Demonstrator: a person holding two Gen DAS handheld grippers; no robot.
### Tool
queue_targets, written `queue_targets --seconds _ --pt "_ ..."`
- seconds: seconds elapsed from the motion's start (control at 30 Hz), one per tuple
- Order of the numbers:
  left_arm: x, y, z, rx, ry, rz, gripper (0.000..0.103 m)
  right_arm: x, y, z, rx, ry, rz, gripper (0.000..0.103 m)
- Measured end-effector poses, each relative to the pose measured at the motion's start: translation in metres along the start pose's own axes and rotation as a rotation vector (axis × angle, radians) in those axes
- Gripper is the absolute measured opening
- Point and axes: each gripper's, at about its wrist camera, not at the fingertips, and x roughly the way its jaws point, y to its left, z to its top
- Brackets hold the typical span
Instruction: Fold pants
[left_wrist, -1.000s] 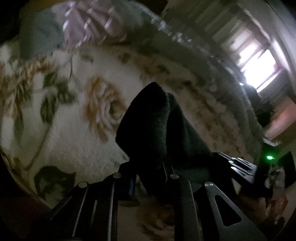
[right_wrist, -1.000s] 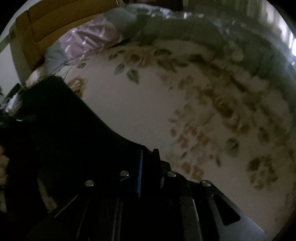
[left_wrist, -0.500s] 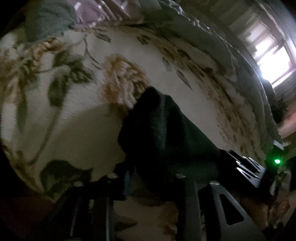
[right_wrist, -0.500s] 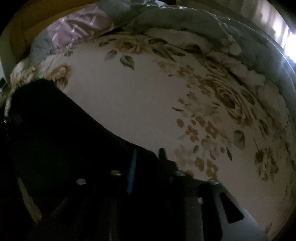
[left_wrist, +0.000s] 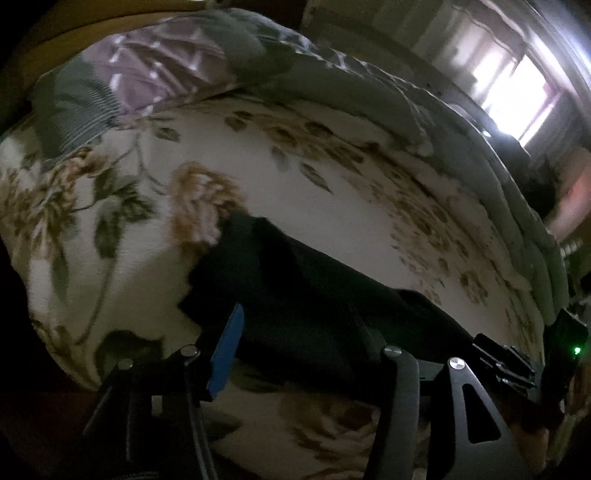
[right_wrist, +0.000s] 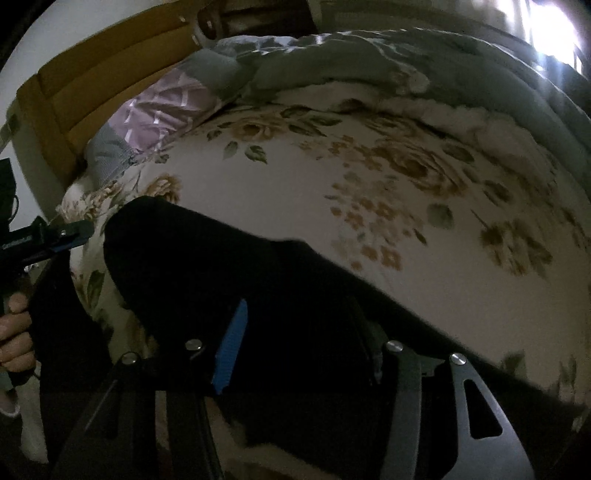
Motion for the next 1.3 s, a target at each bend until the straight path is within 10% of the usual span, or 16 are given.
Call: queue_targets --seconds 1.3 --pt "0.068 -0.264 -0.065 0.548 0.252 -0.195 0.067 -0.142 -0.158 -0.176 0.624 -0.159 -0.221 0.062"
